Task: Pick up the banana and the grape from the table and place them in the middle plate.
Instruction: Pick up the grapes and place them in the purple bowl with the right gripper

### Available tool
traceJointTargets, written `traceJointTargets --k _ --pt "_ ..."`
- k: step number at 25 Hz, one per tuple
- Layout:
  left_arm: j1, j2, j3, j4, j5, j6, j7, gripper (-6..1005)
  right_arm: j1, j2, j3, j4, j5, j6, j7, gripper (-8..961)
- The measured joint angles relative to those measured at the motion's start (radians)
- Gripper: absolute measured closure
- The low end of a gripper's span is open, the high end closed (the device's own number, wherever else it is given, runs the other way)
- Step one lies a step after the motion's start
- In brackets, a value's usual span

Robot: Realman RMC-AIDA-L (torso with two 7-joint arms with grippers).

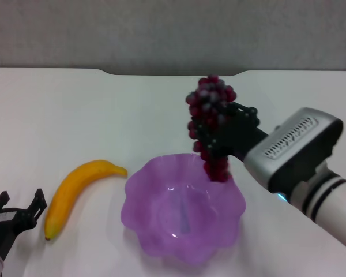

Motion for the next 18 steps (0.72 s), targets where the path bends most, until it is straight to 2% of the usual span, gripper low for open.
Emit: traceJointTargets --k 3,8,18 --pt "-0.001 0.0 0.0 0.0 0.0 0.0 0.0 178 0.041 0.002 -0.003 0.014 0.007 0.057 0.003 498" --pt "-0.004 0.0 0.0 0.0 0.0 0.0 0.0 178 0.048 0.006 -0.024 0.037 0.012 0.092 0.008 499" --pt "-0.013 0.0 -0.001 0.0 0.0 0.0 0.0 177 0.062 0.007 -0.08 -0.087 0.121 0.1 0.011 501"
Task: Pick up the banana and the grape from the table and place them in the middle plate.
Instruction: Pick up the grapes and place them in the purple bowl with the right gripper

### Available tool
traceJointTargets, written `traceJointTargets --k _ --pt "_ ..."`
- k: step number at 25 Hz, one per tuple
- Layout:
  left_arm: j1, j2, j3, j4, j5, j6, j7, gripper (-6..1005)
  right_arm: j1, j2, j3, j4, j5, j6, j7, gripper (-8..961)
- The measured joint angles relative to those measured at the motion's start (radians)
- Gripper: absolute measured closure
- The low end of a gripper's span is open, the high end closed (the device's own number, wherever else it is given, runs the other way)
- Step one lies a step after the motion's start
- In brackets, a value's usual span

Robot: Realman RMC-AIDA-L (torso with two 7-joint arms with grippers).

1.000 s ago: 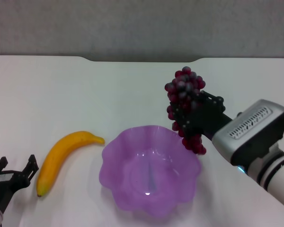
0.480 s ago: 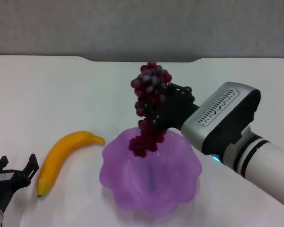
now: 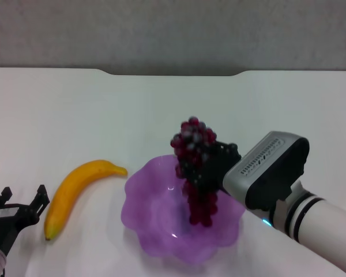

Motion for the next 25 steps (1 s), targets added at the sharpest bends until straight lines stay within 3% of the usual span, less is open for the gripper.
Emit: traceJointTargets --k 9,15,25 --pt "-0.006 -0.001 -0.001 -0.001 0.0 0.0 0.0 177 0.102 0.003 -0.095 -0.133 0.136 0.003 0.0 504" --pt "-0.007 -0.003 0.001 -0.002 0.0 0.0 0.0 177 0.096 0.003 -0.115 -0.152 0.136 -0.016 0.0 497" --pt "-0.007 -0.003 0.001 -0.002 -0.001 0.0 0.0 177 0.091 0.005 -0.194 -0.223 0.129 -0.169 0.001 412"
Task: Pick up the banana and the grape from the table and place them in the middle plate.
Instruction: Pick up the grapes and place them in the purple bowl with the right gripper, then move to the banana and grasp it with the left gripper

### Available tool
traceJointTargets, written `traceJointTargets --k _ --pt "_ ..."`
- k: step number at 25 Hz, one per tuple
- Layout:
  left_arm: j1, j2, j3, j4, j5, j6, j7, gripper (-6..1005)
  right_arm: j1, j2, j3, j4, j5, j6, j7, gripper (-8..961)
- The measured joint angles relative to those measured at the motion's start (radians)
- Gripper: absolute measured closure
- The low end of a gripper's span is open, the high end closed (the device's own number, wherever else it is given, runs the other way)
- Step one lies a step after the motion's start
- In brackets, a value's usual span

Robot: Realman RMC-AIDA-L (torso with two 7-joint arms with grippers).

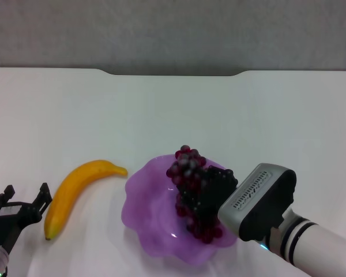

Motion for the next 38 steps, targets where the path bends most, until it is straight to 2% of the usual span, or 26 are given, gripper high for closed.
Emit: traceJointTargets --k 8,13,19,26,29,34,38 --pt "0.003 0.0 0.0 0.0 -0.001 0.0 -0.001 177 -0.001 0.0 -0.025 -0.025 0.002 -0.092 0.0 344" --pt "0.003 0.0 0.0 0.0 -0.001 0.0 -0.006 177 -0.008 0.0 -0.035 -0.034 0.006 -0.153 0.026 115" --pt "0.004 0.001 0.0 0.0 -0.001 0.0 -0.008 177 -0.012 -0.004 -0.074 -0.126 -0.007 -0.379 0.22 59" --pt "0.003 0.002 0.0 0.0 -0.001 0.004 -0.009 176 -0.002 -0.004 -0.091 -0.355 -0.102 -0.671 0.511 59" --pt "0.0 0.002 0.0 0.0 -0.001 0.005 -0.009 176 0.001 -0.001 -0.086 -0.421 -0.098 -0.766 0.549 60" --pt "0.001 0.002 0.0 -0.001 0.001 0.004 -0.009 176 -0.019 -0.002 -0.055 -0.458 -0.022 -0.757 0.662 60" --pt "0.0 0.002 0.0 -0.002 0.001 0.005 -0.009 176 -0.019 -0.001 -0.041 -0.5 -0.009 -0.676 0.663 60"
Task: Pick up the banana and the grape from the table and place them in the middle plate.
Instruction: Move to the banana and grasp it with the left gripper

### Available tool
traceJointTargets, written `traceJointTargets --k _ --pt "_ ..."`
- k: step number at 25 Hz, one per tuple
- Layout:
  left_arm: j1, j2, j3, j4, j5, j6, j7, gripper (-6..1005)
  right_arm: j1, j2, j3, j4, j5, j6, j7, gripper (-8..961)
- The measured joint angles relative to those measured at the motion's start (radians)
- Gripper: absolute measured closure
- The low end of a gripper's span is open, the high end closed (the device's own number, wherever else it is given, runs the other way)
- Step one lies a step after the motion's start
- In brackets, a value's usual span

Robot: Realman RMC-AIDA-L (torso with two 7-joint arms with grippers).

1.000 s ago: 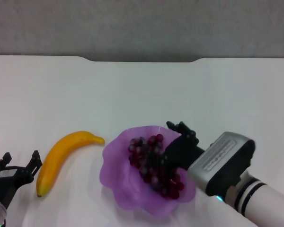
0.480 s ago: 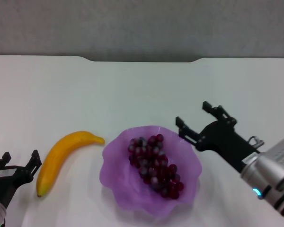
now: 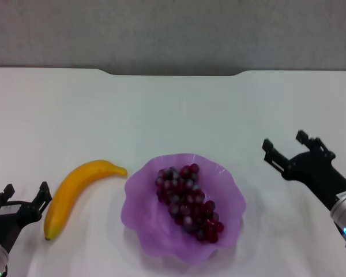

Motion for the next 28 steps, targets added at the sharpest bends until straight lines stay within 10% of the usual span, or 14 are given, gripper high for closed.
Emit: traceJointTargets --k 20,28 --pt "-0.032 0.006 0.0 -0.01 0.008 -0.043 -0.04 175 0.018 0.002 0.03 -0.037 -0.002 0.239 -0.385 62" --pt "-0.017 0.064 0.001 -0.165 0.098 -0.07 -0.102 173 0.011 0.003 0.031 -0.046 -0.001 0.291 -0.385 62"
